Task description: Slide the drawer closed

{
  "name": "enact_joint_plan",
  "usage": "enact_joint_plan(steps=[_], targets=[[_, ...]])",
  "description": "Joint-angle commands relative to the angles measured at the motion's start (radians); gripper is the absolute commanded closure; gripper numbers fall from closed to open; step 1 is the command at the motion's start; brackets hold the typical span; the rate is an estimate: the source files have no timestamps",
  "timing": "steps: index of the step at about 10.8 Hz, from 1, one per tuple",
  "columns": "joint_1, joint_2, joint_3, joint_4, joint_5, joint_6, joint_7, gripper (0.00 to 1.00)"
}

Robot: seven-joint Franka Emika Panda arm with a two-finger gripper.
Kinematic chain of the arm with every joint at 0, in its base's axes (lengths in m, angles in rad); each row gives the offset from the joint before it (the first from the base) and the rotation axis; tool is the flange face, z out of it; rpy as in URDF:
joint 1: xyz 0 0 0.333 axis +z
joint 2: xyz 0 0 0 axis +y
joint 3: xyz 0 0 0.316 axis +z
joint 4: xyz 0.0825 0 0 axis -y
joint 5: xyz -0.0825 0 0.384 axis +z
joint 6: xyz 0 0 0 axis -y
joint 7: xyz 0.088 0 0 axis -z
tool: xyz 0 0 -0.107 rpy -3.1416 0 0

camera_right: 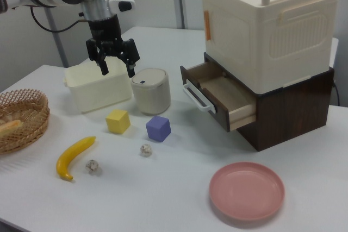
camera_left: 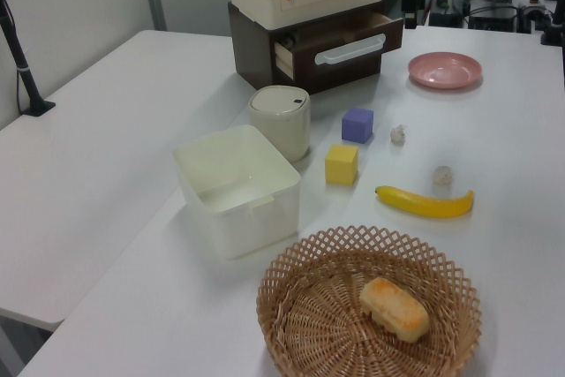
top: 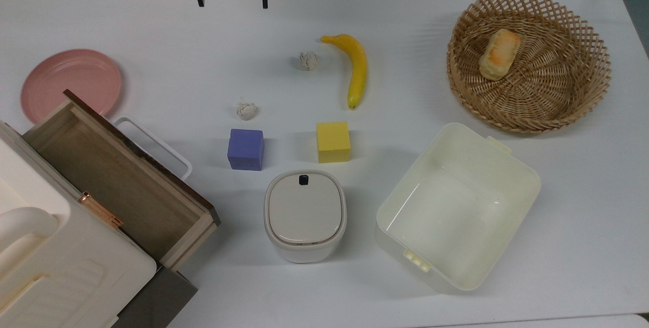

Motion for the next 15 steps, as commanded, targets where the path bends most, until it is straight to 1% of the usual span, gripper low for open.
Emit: enact_joint_plan(steps=[1, 12, 13, 15], targets=[[0.008, 0.001, -0.004, -0.005, 0.014, 0.002, 0.001, 0.00], [0.007, -0.001, -0.004, -0.003, 0.021, 0.002, 0.000, 0.00], [0.007, -0.001, -0.004, -0.005, 0.021, 0.002, 0.000, 0.01], [0.007, -0.001, -0.004, -0.005, 0.021, 0.003, -0.004, 0.07]])
